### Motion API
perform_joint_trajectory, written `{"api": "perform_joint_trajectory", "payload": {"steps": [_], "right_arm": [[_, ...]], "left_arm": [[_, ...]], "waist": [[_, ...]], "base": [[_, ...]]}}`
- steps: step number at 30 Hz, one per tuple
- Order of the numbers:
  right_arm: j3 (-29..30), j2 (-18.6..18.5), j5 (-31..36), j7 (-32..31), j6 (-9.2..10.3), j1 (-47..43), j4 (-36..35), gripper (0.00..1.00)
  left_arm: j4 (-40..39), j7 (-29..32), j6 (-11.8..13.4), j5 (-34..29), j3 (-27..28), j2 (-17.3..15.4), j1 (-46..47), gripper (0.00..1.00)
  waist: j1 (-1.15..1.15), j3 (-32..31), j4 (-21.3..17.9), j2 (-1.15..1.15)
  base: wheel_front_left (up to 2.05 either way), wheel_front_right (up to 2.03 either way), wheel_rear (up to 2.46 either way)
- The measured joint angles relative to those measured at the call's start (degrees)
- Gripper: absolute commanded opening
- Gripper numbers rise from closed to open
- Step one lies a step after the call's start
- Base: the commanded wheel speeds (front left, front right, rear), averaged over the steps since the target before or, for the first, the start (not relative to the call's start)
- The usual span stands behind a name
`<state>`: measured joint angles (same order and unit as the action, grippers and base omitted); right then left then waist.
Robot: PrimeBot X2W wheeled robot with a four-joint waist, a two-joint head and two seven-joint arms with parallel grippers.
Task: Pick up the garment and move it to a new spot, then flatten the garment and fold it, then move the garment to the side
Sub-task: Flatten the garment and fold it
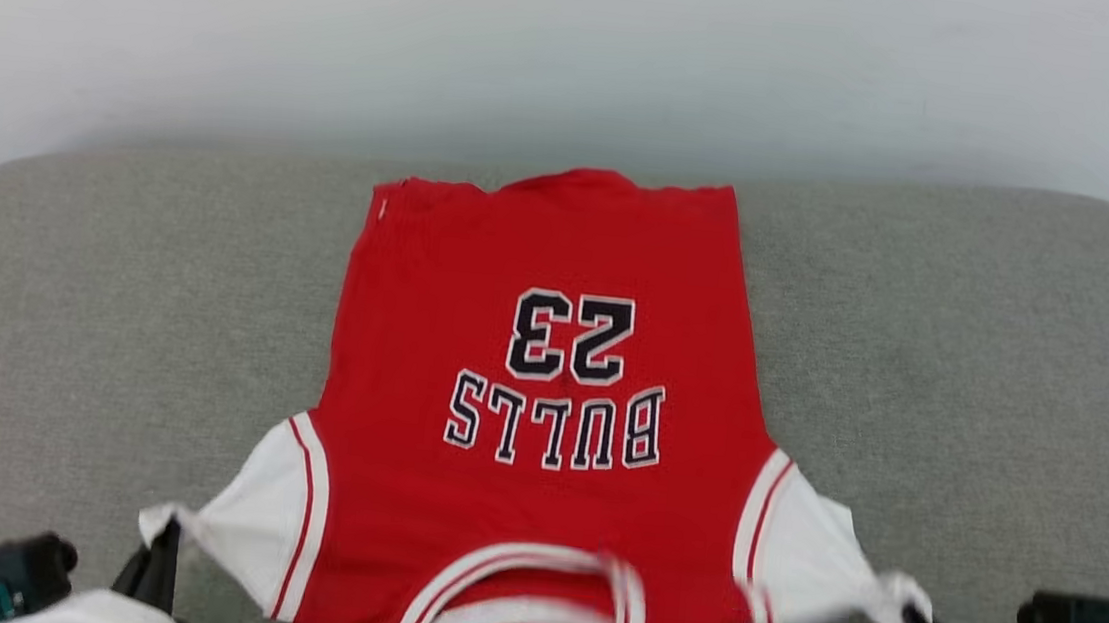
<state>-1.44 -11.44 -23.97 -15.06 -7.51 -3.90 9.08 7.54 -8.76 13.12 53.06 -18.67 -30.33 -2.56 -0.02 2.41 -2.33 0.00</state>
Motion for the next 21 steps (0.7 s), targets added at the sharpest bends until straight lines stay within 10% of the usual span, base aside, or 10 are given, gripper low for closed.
{"api": "perform_joint_trajectory", "payload": {"steps": [4, 5, 6, 7, 21], "right_arm": [[2.55, 2.11, 1.02, -2.37, -0.01, -6.36, -2.38, 0.00], [2.88, 2.33, 1.35, -2.85, 0.00, -7.36, -2.60, 0.22], [2.91, 2.53, 1.63, -3.27, 0.00, -8.15, -2.81, 0.73], [2.90, 2.78, 1.63, -3.41, 0.00, -8.68, -2.96, 1.00], [9.11, 4.30, 2.91, 0.37, 0.00, 13.62, -1.59, 1.00]], "left_arm": [[-2.00, -0.05, 1.78, 0.05, -0.81, 0.33, -4.58, 0.00], [-2.35, -0.05, 2.12, -0.20, -1.31, 0.43, -5.03, 0.00], [-2.57, -0.02, 2.68, -1.29, -1.93, 0.32, -5.39, 0.00], [-3.01, -0.01, 3.14, -1.83, -2.43, 0.38, -5.47, 0.00], [-12.21, -0.62, 5.52, -5.67, -3.19, -0.19, -1.32, 0.00]], "waist": [[0.00, -1.18, 0.26, 0.00], [0.00, -1.35, 0.37, 0.00], [0.00, -1.49, 0.49, 0.00], [0.00, -1.57, 0.58, 0.00], [0.02, 2.52, 2.40, 0.00]], "base": [[0.00, 0.00, 0.00], [0.00, 0.00, 0.00], [0.00, 0.00, 0.00], [0.00, 0.00, 0.00], [0.00, 0.00, 0.00]]}}
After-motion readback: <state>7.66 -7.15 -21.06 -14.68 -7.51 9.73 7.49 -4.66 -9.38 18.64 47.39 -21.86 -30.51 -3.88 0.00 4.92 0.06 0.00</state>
